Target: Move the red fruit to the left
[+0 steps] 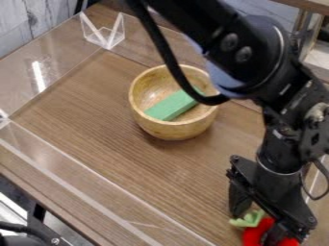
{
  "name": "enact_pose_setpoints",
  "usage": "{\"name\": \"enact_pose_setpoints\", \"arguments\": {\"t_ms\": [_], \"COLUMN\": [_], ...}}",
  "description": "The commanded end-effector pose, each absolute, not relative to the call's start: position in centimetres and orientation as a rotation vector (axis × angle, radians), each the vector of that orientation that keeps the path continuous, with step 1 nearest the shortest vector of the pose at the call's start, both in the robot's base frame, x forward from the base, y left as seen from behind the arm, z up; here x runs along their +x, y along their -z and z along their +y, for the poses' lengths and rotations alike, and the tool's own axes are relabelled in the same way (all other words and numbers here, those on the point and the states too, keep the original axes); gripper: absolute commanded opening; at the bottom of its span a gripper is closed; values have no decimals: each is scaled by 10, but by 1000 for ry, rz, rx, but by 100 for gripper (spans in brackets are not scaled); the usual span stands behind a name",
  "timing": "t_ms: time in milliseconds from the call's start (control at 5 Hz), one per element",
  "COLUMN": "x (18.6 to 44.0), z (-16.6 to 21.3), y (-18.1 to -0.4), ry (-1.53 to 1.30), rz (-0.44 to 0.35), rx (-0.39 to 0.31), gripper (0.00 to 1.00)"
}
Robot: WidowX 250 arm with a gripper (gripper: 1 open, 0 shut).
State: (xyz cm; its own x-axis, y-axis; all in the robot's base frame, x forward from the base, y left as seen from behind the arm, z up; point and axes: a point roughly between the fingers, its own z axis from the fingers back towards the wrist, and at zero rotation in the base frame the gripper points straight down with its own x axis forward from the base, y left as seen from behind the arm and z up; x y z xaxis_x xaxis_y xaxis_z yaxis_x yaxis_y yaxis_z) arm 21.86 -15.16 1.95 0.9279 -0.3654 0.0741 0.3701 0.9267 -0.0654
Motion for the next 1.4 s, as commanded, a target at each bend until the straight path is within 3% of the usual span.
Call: {"name": "enact_pose_setpoints", "arguments": {"t_ms": [0, 600, 800, 1200], "x": [224, 231, 224, 216], "z": [-158, -155, -154, -149], "y": [-5, -5, -5, -24], "ry": [401, 388, 402, 407], "rz": [-71, -72, -75, -123], "rx": [-85, -101, -99, -88], "gripper": [100, 100, 0, 0]}}
